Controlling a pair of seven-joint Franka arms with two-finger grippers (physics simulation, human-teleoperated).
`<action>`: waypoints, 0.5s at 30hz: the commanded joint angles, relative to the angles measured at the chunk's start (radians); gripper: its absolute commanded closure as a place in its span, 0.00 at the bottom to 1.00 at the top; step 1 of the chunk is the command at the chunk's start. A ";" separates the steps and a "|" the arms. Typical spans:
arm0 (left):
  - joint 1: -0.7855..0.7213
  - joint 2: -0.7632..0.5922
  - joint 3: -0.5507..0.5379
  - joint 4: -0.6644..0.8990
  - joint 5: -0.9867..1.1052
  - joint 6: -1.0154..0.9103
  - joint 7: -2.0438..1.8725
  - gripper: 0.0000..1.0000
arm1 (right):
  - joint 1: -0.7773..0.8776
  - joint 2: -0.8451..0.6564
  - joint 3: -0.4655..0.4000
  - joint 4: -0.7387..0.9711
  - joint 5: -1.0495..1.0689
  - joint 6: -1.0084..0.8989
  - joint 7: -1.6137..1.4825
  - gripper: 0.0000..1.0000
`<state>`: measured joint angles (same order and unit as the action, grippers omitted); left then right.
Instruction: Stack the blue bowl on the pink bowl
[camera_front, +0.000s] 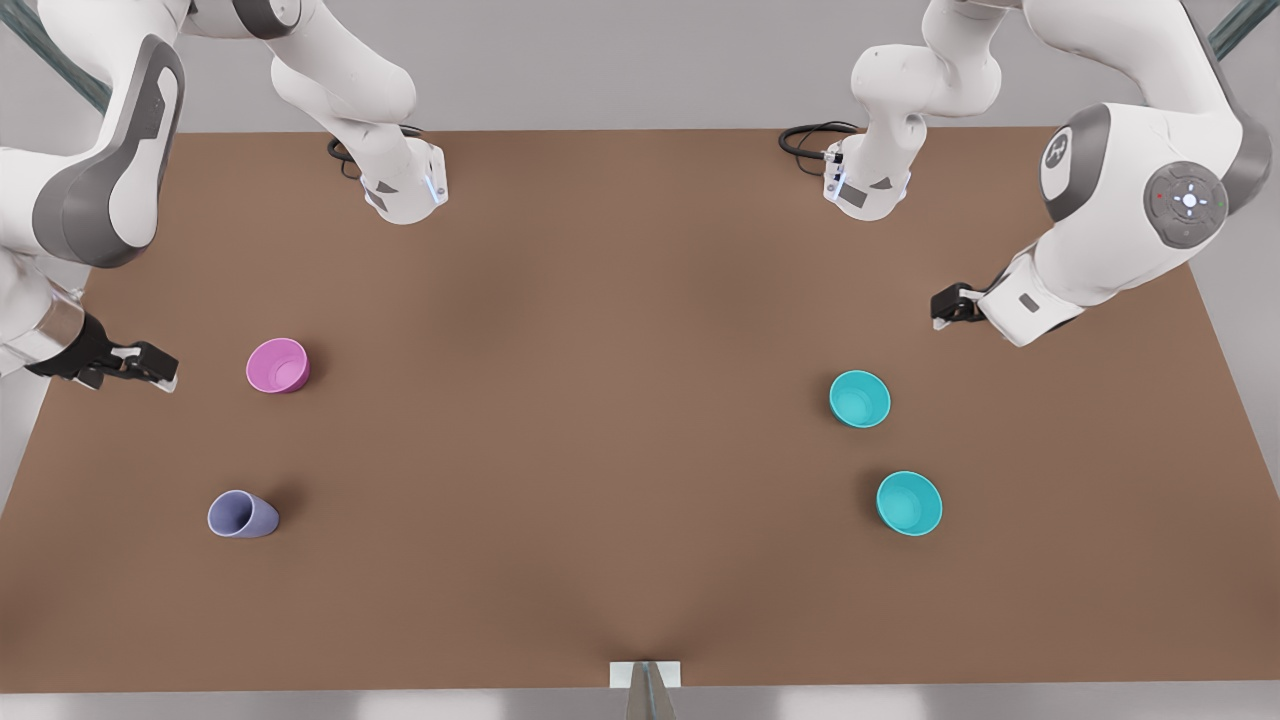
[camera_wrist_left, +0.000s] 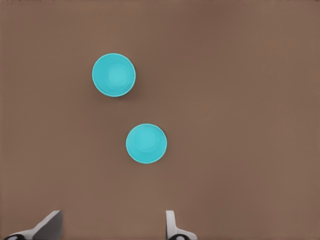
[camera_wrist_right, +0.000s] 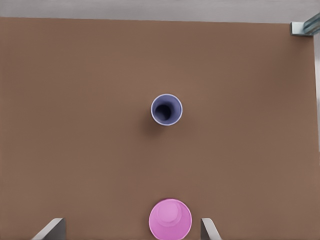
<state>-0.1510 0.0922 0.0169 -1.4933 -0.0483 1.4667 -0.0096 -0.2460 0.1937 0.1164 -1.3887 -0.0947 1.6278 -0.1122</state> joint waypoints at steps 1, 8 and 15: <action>0.002 -0.002 0.000 0.001 -0.001 0.009 -0.001 0.00 | -0.001 0.001 0.000 0.000 0.001 0.012 -0.035 0.00; -0.001 -0.003 -0.002 0.002 0.002 0.012 -0.001 0.00 | 0.001 0.000 0.000 -0.022 0.000 -0.034 -0.086 0.00; 0.005 -0.002 -0.026 0.001 -0.001 0.003 -0.006 0.00 | -0.021 -0.098 -0.020 -0.436 0.003 0.170 -0.081 0.00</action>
<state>-0.1489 0.0921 -0.0060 -1.4929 -0.0486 1.4755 -0.0111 -0.2527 0.0925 0.1012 -1.8097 -0.0956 1.6849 -0.1507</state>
